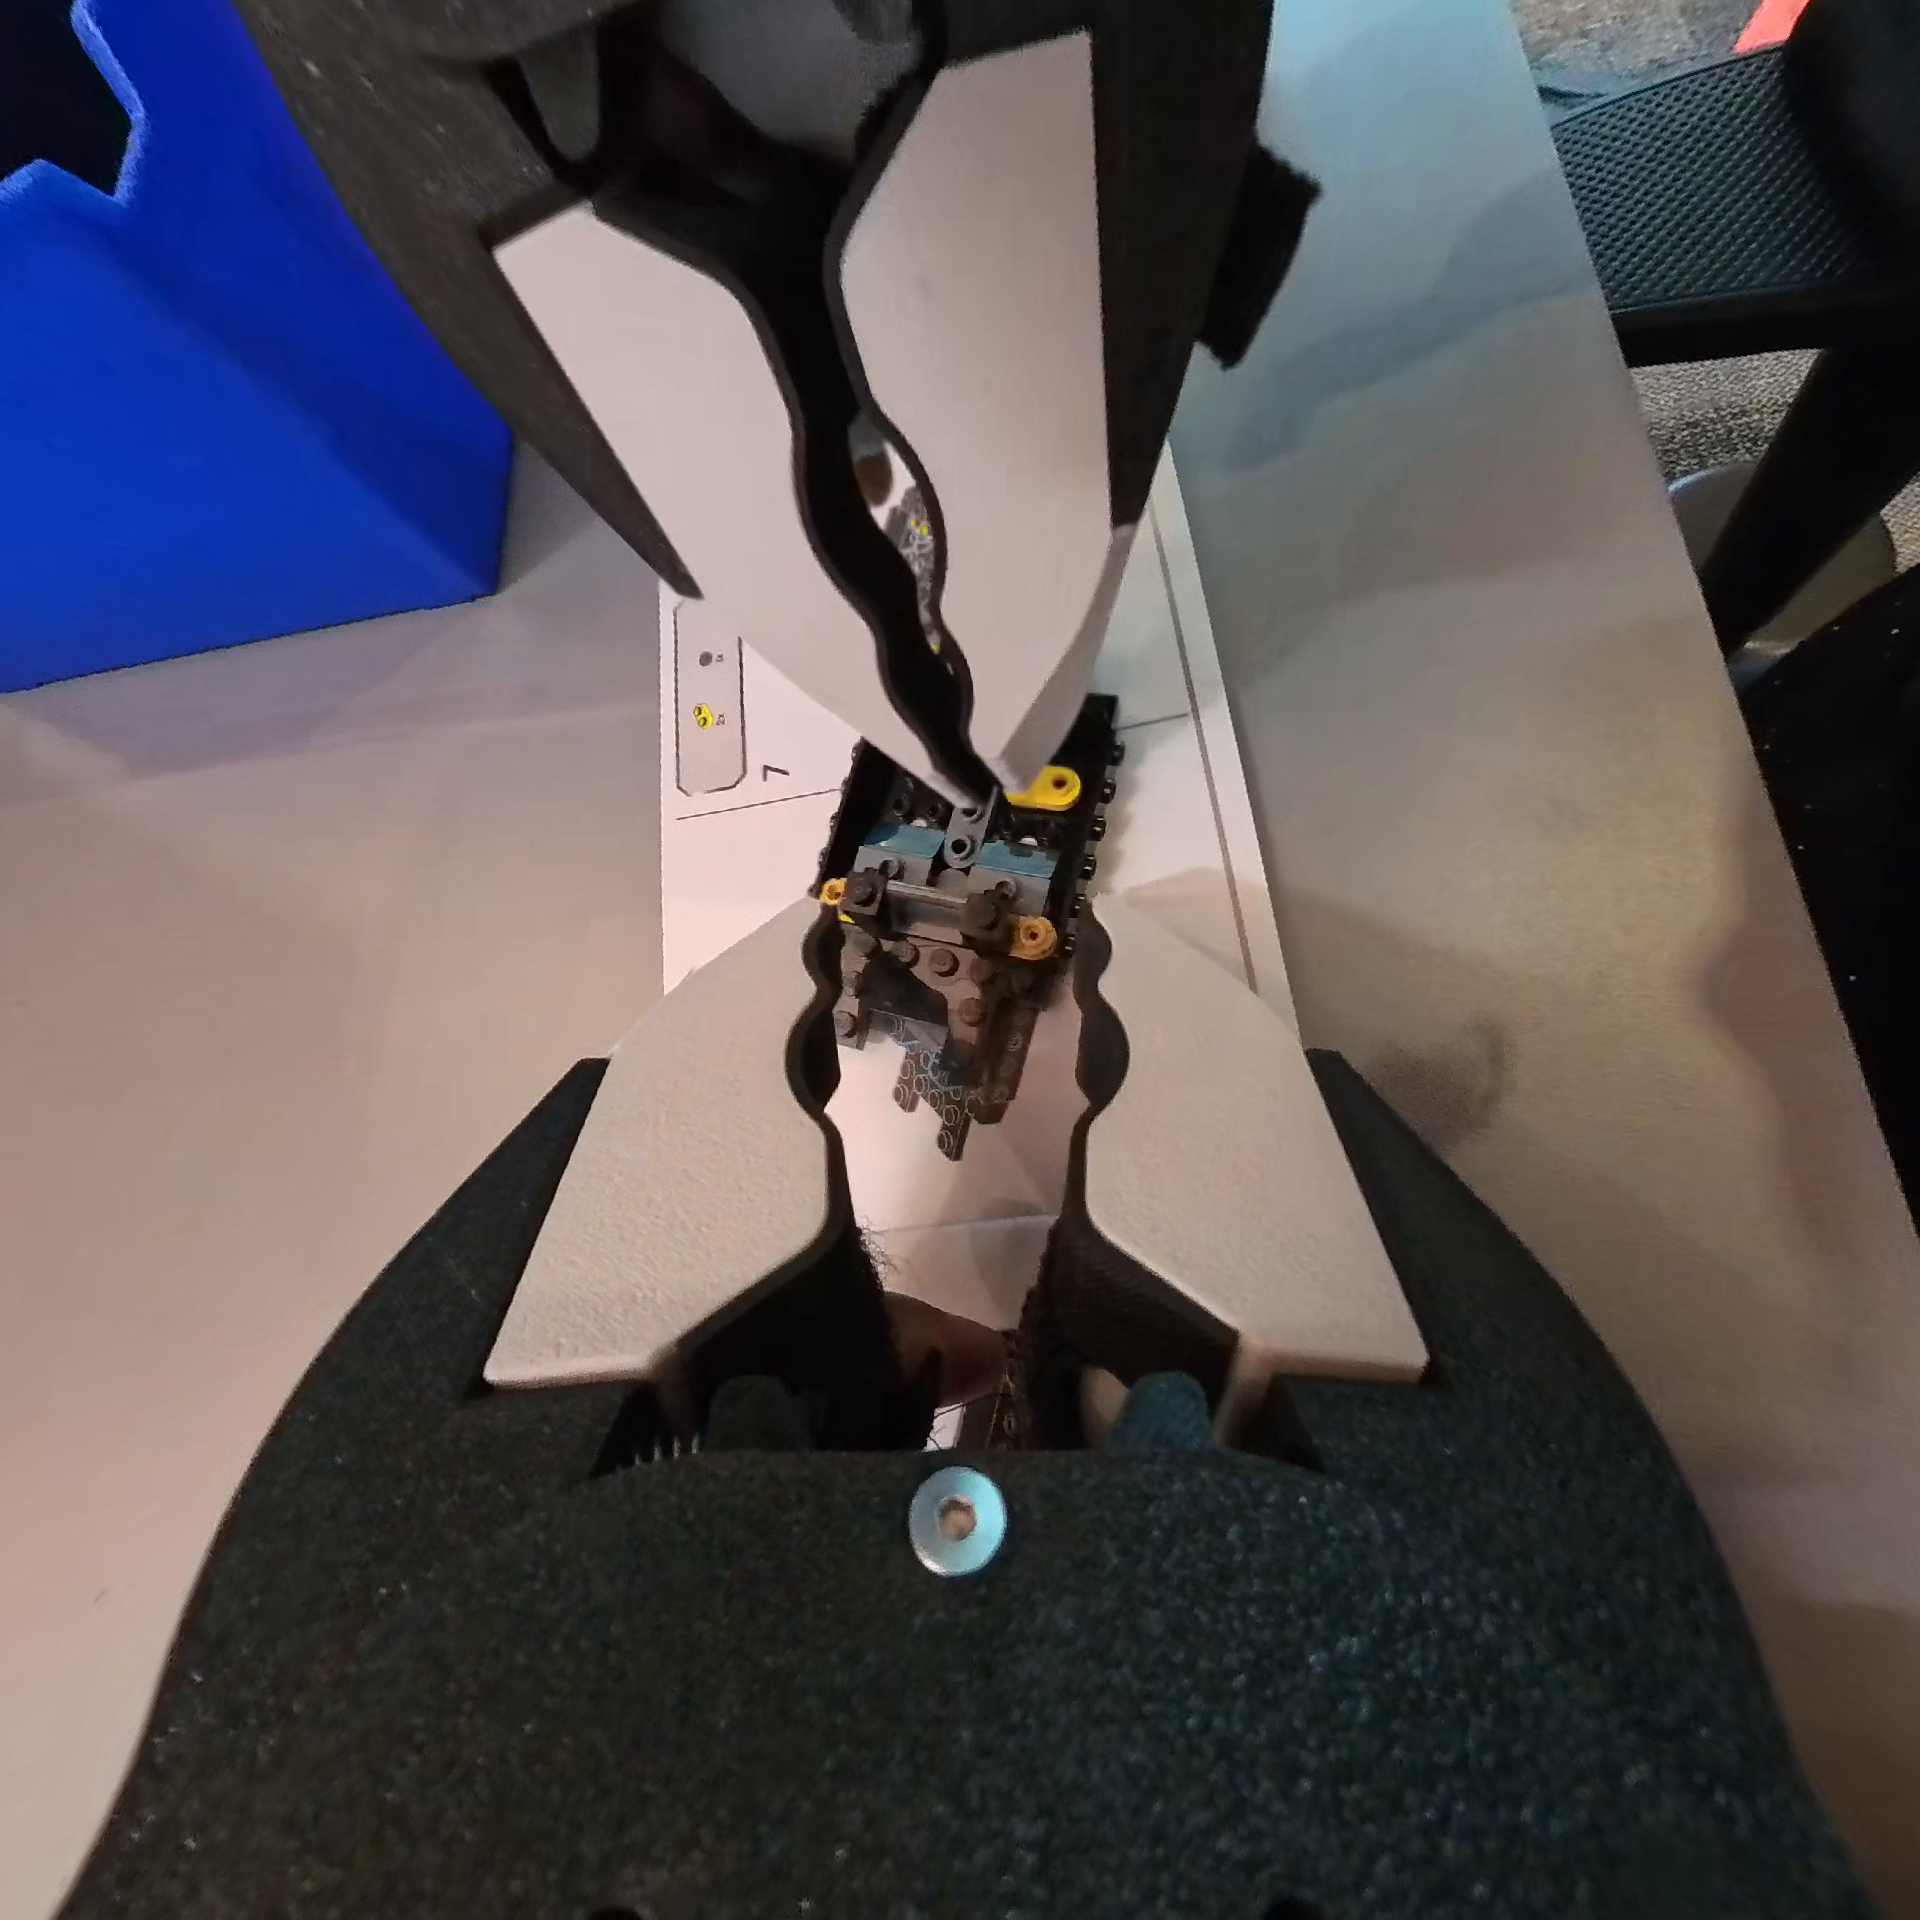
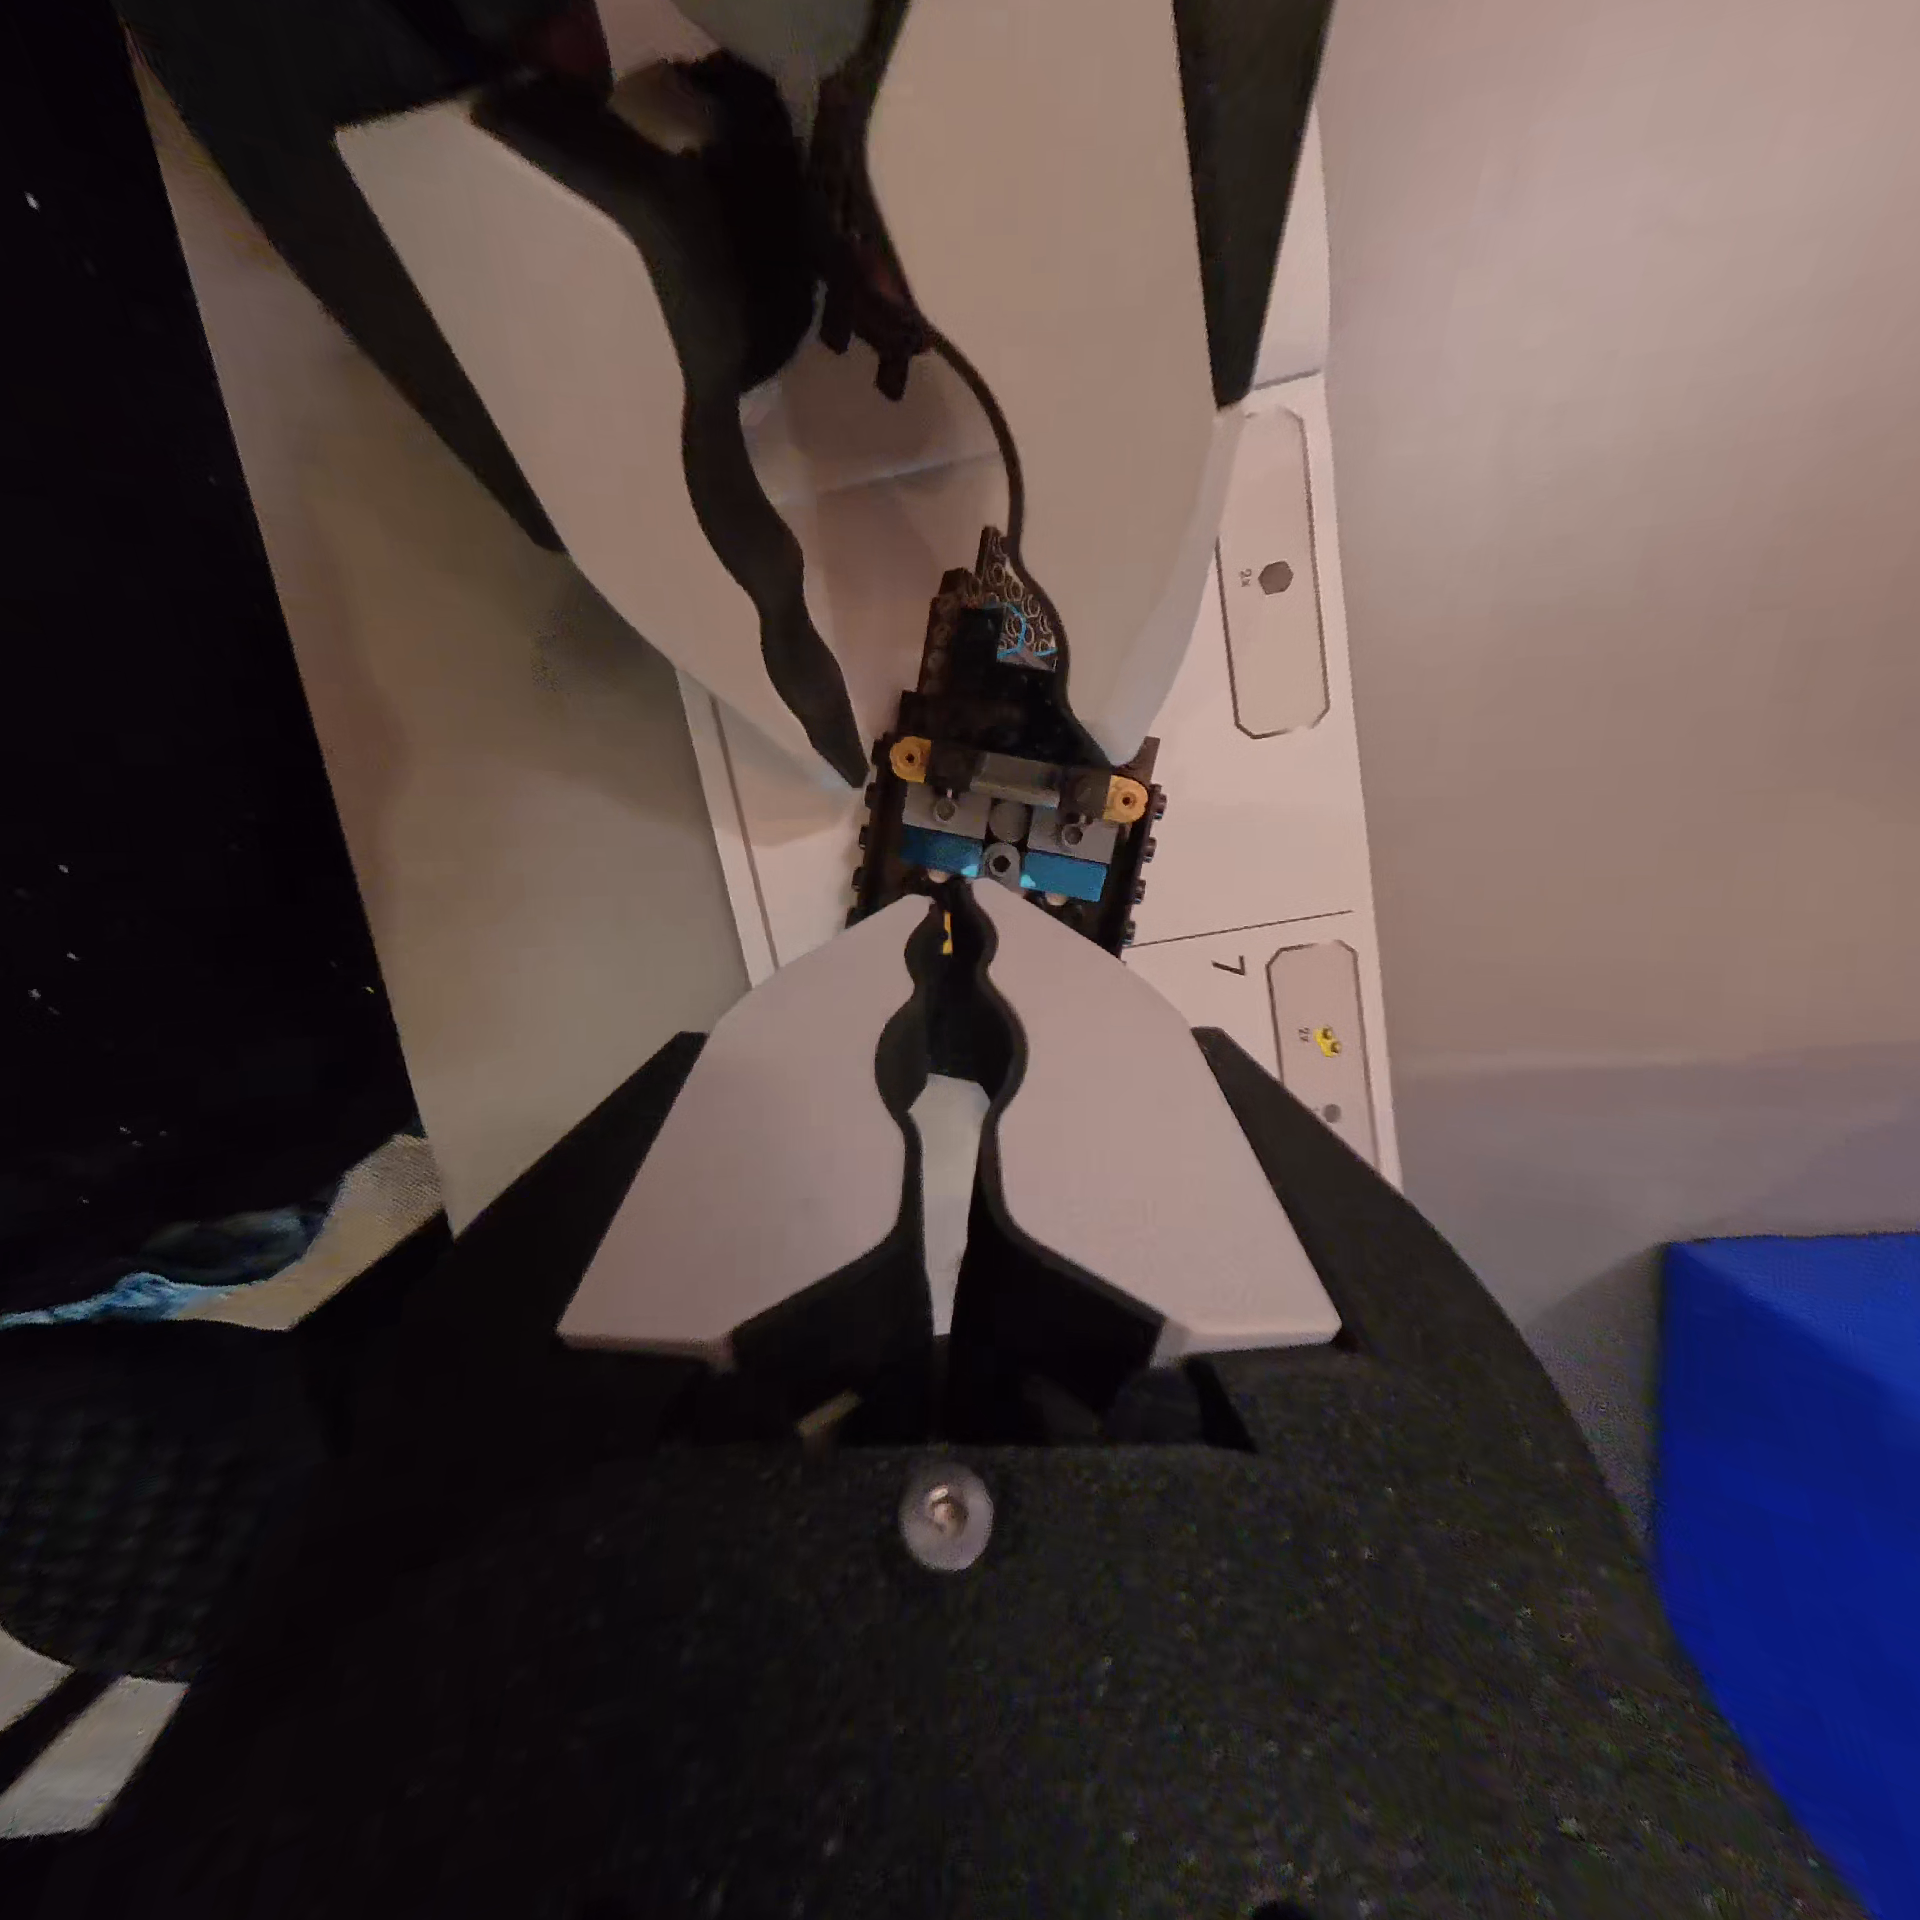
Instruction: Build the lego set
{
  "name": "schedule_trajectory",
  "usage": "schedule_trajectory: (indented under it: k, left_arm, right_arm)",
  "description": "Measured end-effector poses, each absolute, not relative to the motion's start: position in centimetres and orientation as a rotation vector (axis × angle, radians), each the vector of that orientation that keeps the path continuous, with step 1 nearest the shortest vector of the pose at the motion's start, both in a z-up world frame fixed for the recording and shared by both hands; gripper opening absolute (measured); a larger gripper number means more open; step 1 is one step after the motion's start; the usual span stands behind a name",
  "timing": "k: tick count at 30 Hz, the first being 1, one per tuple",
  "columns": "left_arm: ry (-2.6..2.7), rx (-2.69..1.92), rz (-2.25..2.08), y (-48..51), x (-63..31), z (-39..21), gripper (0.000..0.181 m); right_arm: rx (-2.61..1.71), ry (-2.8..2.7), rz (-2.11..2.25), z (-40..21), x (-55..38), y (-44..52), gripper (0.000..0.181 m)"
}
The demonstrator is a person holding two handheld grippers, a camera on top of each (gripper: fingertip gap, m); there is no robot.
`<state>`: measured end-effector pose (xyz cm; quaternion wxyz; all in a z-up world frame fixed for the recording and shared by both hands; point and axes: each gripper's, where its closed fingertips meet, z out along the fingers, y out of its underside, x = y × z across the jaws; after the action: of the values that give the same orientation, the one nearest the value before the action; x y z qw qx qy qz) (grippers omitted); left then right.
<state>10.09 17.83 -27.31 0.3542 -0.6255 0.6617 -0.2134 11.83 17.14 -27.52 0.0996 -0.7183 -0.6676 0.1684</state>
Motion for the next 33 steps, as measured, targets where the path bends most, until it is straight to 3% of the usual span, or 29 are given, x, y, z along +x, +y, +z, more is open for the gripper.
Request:
schedule_trajectory:
  k: [1, 17, 24, 33]
  left_arm:
    - [1.706, -1.619, -0.553, 17.9, 10.2, -27.3, 0.043]
    - [1.713, -1.608, -0.543, 17.8, 10.6, -27.7, 0.044]
    - [1.715, -1.606, -0.537, 17.8, 10.6, -27.7, 0.044]
    - [1.72, -1.602, -0.53, 17.8, 10.6, -27.8, 0.045]
  right_arm:
    - [-2.151, -1.954, 0.512, -27.7, 11.8, 17.0, 0.001]
    - [-2.26, -1.885, 0.46, -27.7, 13.2, 17.0, 0.003]
    - [-2.314, -1.82, 0.422, -28.0, 13.3, 16.4, 0.018]
    - [-2.345, -1.716, 0.457, -28.5, 13.1, 16.8, 0.017]
